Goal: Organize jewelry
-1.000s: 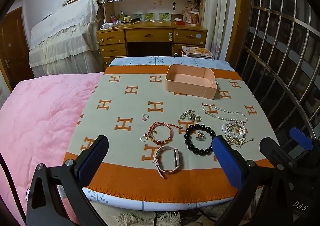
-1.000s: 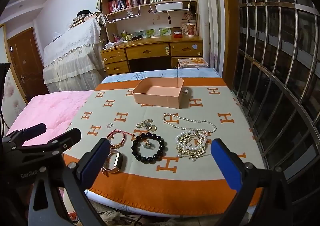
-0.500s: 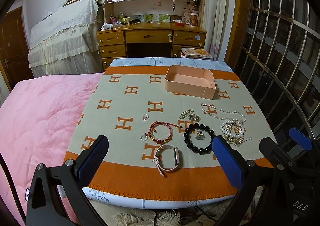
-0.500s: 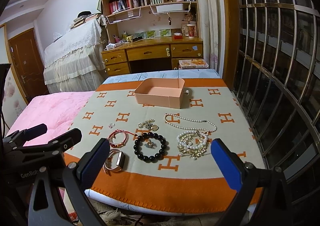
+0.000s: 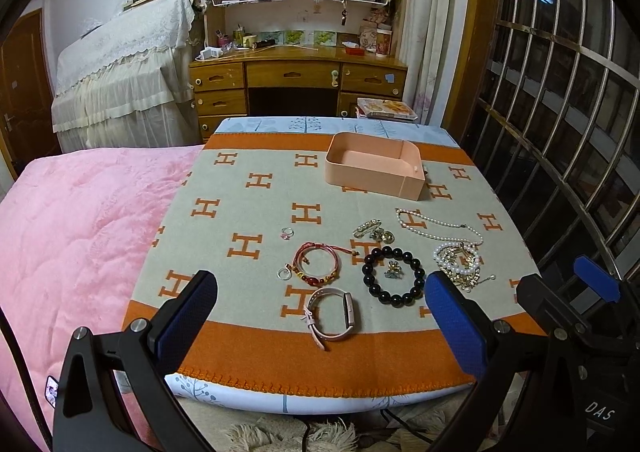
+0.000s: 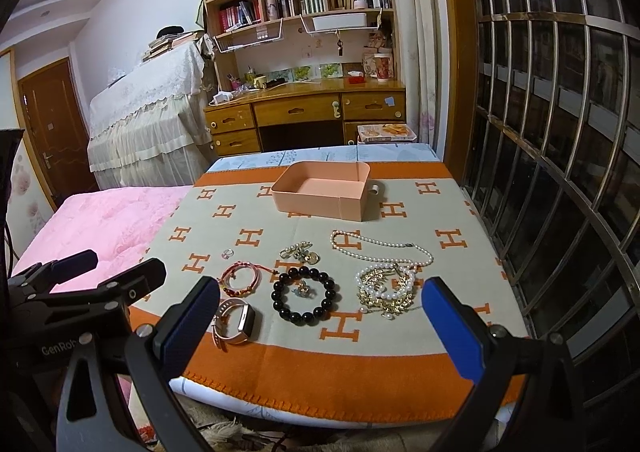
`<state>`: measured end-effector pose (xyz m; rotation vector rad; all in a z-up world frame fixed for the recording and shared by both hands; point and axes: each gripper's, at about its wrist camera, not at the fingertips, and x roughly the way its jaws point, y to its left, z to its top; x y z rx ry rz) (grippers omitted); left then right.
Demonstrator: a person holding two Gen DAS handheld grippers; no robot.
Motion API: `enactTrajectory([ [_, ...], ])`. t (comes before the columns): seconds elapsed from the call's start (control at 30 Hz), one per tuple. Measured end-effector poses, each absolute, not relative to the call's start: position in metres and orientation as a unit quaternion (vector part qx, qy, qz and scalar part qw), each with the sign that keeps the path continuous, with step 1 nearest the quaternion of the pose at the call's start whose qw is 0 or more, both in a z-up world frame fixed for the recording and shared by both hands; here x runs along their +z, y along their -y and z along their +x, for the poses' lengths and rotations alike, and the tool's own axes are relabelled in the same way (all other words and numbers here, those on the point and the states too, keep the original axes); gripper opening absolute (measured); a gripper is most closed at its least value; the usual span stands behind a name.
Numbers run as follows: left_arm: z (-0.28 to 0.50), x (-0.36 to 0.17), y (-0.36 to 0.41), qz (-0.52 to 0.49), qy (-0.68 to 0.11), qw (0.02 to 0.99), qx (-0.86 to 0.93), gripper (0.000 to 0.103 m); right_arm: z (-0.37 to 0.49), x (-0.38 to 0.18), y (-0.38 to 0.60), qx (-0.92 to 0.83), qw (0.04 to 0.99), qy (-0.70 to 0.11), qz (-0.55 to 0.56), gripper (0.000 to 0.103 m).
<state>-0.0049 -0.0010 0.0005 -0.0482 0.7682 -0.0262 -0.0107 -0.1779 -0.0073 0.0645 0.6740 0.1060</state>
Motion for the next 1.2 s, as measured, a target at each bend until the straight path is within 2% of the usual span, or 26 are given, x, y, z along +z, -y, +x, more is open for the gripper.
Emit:
enactTrajectory([
  [1.2,-0.034,-0.003,-0.012,-0.023,-0.364,0.931,-0.025,0.102,-0.038,-0.003,0.163,0.055,0.945,-0.32,0.046,0.101],
])
